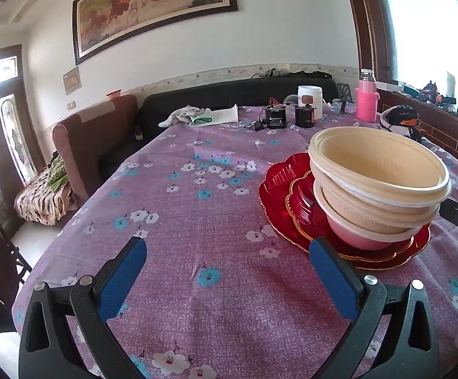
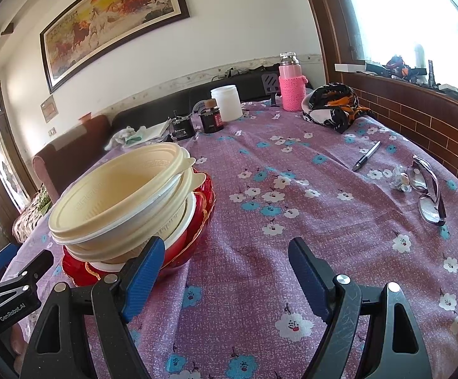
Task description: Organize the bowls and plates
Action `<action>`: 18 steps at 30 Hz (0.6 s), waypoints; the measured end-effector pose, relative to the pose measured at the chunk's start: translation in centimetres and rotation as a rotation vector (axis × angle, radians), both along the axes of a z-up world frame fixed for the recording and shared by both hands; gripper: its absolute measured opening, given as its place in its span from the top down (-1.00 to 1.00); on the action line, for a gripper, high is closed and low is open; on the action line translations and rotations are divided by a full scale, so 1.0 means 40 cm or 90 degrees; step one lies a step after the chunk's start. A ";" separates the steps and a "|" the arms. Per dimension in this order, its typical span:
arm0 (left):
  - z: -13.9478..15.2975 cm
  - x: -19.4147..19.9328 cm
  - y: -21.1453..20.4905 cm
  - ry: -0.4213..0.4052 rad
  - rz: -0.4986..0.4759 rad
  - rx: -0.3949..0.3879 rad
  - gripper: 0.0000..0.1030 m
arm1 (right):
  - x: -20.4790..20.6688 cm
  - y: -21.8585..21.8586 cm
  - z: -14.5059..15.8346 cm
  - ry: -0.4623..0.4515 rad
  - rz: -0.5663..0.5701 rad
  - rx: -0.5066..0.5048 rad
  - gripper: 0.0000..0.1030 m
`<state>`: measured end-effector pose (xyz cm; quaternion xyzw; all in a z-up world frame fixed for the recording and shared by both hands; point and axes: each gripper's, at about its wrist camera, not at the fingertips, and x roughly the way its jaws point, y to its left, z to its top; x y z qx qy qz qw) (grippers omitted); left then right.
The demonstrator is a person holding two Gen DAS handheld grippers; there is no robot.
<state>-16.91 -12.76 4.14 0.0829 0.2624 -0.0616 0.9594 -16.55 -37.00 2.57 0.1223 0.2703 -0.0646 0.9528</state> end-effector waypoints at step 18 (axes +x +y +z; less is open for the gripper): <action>-0.004 0.000 -0.006 0.004 -0.001 0.020 -1.00 | 0.001 0.000 0.000 0.001 0.001 0.000 -0.63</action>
